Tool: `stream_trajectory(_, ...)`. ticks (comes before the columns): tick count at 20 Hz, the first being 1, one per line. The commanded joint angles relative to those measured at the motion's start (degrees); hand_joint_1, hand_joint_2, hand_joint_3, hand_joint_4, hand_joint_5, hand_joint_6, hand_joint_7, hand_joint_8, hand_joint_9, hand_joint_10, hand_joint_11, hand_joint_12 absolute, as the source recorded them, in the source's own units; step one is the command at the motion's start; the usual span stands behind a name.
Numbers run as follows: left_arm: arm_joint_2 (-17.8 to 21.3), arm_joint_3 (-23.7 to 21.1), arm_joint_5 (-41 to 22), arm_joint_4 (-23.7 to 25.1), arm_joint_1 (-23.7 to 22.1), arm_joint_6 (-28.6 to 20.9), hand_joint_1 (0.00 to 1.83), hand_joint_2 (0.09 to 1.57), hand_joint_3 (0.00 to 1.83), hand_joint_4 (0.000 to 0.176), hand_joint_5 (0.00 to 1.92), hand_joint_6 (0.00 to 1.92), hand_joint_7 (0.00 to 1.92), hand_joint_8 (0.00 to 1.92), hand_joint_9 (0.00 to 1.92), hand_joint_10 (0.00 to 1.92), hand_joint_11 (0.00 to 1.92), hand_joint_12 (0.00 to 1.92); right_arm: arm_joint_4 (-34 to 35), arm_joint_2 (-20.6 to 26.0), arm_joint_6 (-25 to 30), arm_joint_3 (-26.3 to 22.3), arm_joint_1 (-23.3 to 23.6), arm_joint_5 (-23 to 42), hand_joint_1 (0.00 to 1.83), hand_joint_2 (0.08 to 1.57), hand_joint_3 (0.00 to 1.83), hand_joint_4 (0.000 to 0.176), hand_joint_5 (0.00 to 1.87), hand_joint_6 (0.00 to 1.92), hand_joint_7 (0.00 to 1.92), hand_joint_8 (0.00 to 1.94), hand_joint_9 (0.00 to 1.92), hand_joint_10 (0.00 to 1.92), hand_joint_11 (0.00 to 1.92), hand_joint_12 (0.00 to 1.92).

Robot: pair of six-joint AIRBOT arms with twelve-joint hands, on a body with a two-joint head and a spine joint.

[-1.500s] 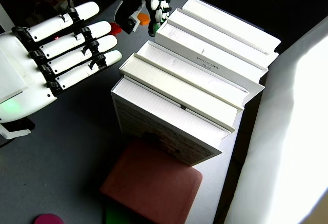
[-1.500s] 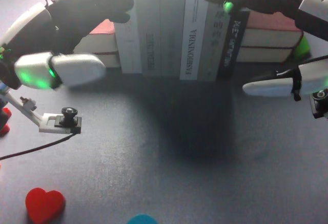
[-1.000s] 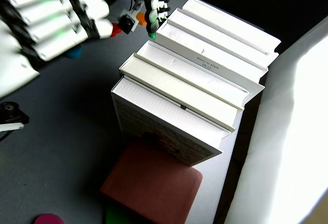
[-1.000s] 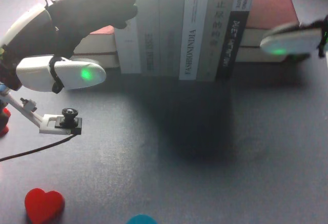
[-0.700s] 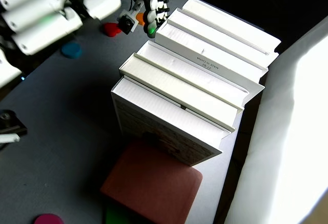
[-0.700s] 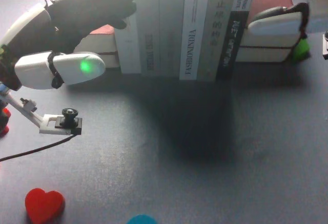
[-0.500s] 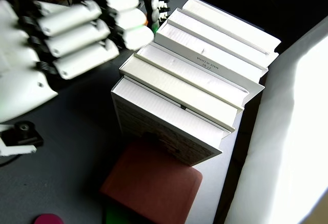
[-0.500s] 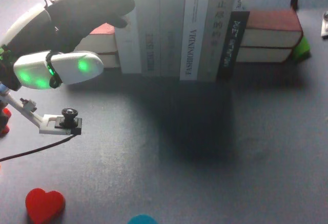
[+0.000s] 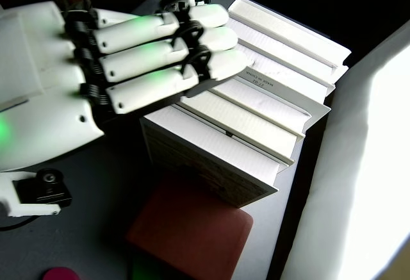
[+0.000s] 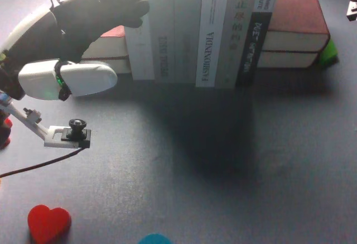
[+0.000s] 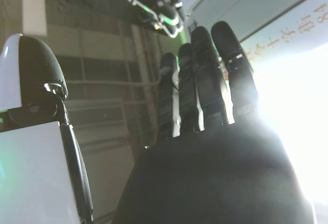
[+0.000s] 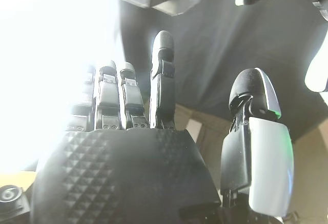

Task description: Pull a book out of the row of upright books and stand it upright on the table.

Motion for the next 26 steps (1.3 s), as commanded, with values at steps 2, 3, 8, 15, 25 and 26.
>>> stream_trajectory(2,-0.08,-0.26,-6.91,-2.49,-0.54,-0.57,0.93,0.85,0.00,0.000,0.41,0.00,0.41,0.02,0.43,0.01,0.00,1.13,3.46,-1.01,0.11,1.32,0.82,3.46,0.36,1.10,0.01,0.063,0.56,0.00,0.00,0.00,0.00,0.00,0.00,0.00)
stream_trajectory(3,-0.10,-0.28,-6.93,-2.48,-0.55,-0.57,0.96,0.84,0.00,0.000,0.41,0.00,0.43,0.01,0.44,0.01,0.00,1.10,3.75,-1.58,0.11,2.07,0.82,2.84,0.33,1.08,0.00,0.052,0.56,0.00,0.00,0.00,0.00,0.00,0.00,0.00)
stream_trajectory(8,-0.26,-0.24,-7.03,-2.42,-0.67,-0.57,0.98,0.81,0.00,0.000,0.43,0.00,0.44,0.00,0.43,0.00,0.00,1.06,4.05,-4.61,0.12,5.23,0.82,-0.27,0.28,1.10,0.00,0.076,0.59,0.01,0.00,0.00,0.00,0.00,0.00,0.00)
stream_trajectory(15,-0.56,-0.21,-6.99,-2.38,-0.66,-0.57,0.96,0.86,0.02,0.000,0.44,0.00,0.44,0.00,0.44,0.01,0.04,0.97,0.30,-8.74,1.78,8.03,0.83,-4.55,0.46,1.20,0.02,0.017,0.59,0.01,0.00,0.00,0.00,0.00,0.00,0.00)
stream_trajectory(25,-0.55,-1.47,-8.05,-4.72,1.69,-0.57,0.93,0.84,0.00,0.000,0.45,0.00,0.43,0.00,0.45,0.01,0.00,1.17,-14.20,0.81,5.03,-5.77,2.38,-3.17,0.02,1.07,0.00,0.108,0.47,0.00,0.00,0.00,0.00,0.00,0.00,0.00)
stream_trajectory(26,-0.55,-1.61,-8.28,-5.04,1.97,-0.57,0.91,0.86,0.01,0.000,0.43,0.00,0.41,0.00,0.43,0.00,0.00,1.16,-15.30,2.66,4.70,-7.70,2.56,-2.75,0.01,1.07,0.00,0.117,0.44,0.00,0.00,0.00,0.00,0.00,0.00,0.00)
